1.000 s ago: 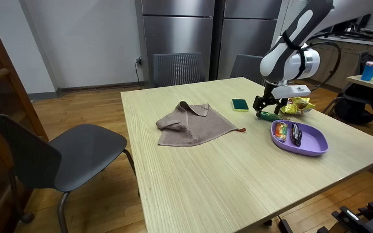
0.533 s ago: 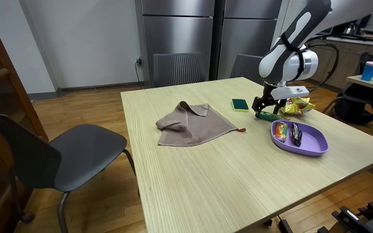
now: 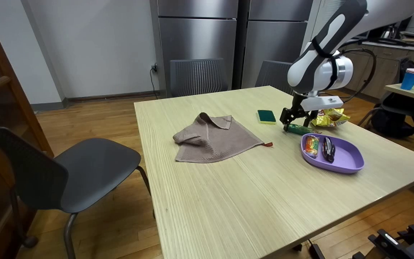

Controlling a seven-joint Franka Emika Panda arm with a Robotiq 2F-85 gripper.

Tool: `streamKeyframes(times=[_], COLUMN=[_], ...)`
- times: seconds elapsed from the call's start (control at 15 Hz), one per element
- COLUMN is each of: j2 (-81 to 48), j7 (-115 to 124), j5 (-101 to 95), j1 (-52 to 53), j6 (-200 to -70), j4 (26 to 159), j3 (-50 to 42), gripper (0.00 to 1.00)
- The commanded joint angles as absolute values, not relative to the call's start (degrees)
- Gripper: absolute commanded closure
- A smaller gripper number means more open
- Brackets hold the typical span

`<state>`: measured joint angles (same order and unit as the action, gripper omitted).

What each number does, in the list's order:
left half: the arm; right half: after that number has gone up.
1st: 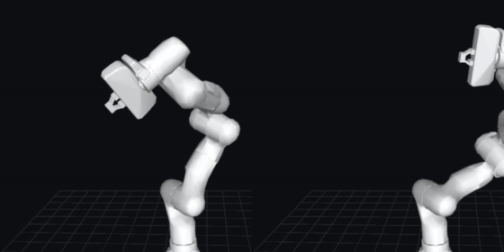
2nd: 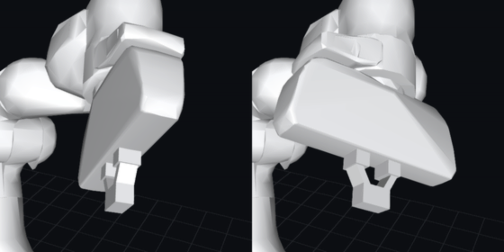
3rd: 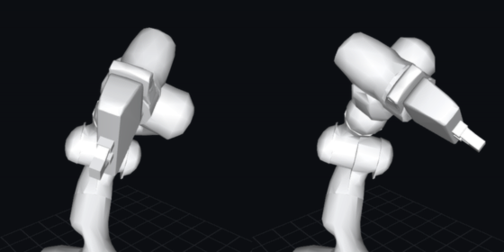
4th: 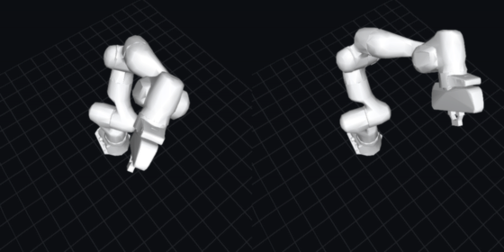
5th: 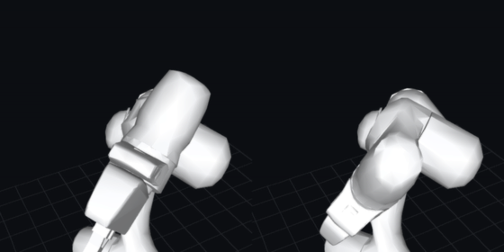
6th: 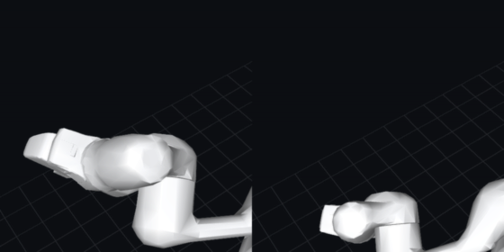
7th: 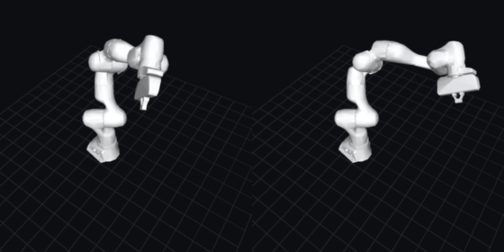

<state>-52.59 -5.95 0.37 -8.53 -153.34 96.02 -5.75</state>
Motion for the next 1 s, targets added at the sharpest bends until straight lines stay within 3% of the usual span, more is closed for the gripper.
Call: streamKeyframes(times=[0.0, 0.93], j2=[-52.72, -51.84], j7=[-7.60, -10.79], j5=[-0.38, -0.62], j1=[-10.20, -11.51], j6=[-153.09, -154.00], j4=[95.10, 97.40], j3=[-4.44, -3.92], gripper=[0.00, 0.00])
